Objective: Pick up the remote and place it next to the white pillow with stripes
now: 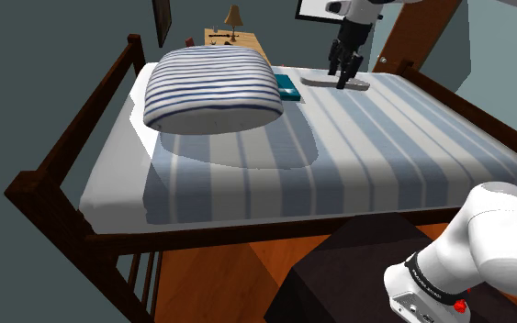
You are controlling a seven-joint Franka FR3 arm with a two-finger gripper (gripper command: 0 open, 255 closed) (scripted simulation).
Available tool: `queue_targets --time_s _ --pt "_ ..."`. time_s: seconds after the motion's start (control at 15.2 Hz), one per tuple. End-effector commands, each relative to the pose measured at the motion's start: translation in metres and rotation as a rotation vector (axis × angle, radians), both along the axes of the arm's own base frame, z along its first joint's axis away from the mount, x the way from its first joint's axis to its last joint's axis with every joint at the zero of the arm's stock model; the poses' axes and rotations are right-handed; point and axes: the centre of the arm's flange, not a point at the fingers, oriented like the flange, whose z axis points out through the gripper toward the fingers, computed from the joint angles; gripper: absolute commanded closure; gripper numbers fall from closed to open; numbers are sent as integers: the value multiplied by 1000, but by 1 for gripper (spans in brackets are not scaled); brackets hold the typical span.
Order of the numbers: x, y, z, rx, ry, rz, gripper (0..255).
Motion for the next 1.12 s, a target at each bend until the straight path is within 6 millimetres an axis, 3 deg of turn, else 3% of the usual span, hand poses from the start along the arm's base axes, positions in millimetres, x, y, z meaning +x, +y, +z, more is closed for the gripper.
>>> queue_targets --time_s 0.0,1.06 --pt "0 28 0 0 0 -2 255" --pt "16 239 1 0 0 -2 255"
